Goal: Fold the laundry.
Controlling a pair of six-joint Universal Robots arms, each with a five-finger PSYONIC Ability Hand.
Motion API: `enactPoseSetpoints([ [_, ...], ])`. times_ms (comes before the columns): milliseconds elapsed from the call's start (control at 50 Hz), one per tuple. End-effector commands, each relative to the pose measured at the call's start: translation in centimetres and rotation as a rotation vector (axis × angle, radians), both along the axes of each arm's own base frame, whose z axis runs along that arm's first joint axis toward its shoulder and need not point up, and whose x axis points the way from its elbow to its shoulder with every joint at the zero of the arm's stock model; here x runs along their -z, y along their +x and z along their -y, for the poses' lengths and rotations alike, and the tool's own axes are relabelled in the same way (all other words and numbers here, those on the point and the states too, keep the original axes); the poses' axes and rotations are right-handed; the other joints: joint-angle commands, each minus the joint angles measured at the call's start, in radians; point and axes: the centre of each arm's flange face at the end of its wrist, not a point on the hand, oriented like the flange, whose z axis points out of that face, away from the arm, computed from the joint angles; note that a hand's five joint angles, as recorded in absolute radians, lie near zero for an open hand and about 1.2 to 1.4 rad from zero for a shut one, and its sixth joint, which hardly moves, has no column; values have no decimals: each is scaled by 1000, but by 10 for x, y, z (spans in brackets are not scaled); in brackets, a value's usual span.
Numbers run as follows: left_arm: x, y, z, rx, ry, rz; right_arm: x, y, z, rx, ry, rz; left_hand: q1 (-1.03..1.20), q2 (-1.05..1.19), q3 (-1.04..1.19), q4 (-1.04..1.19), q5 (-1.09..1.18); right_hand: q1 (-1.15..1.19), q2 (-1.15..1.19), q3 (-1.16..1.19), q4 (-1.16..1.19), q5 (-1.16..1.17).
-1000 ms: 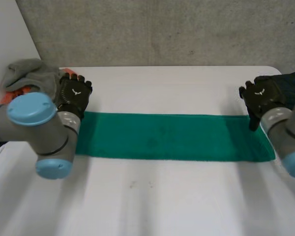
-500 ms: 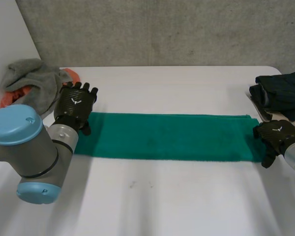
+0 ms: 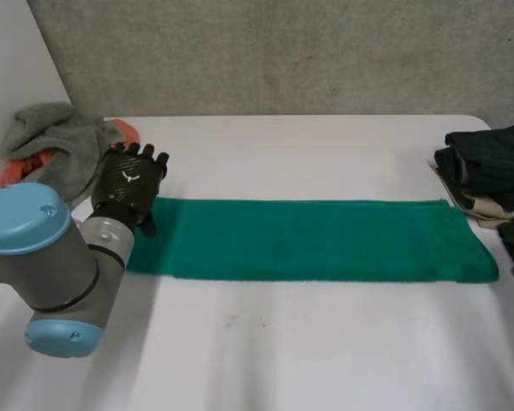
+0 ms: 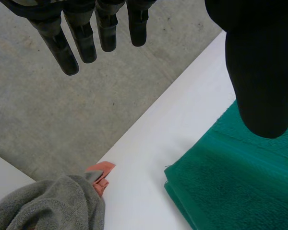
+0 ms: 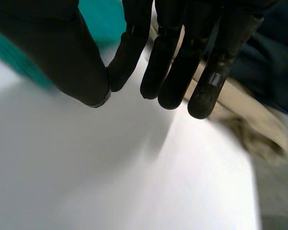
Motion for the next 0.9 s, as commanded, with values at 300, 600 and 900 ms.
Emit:
enactPoseSetpoints([
  [300,0,3,-2,-5,8,-1,-17,14,-9,-176,-17,90,18,2,-6,4,-6,-410,-517,-526,-532,-508],
  [600,2,3,-2,-4,11,1,14,19,-3,-201,24,100,18,2,-6,4,-6,-307,-415,-424,-429,-406],
  [900,3,1,-3,1,14,3,14,24,5,-214,-15,97,18,2,-6,4,-6,329,221,213,207,231],
])
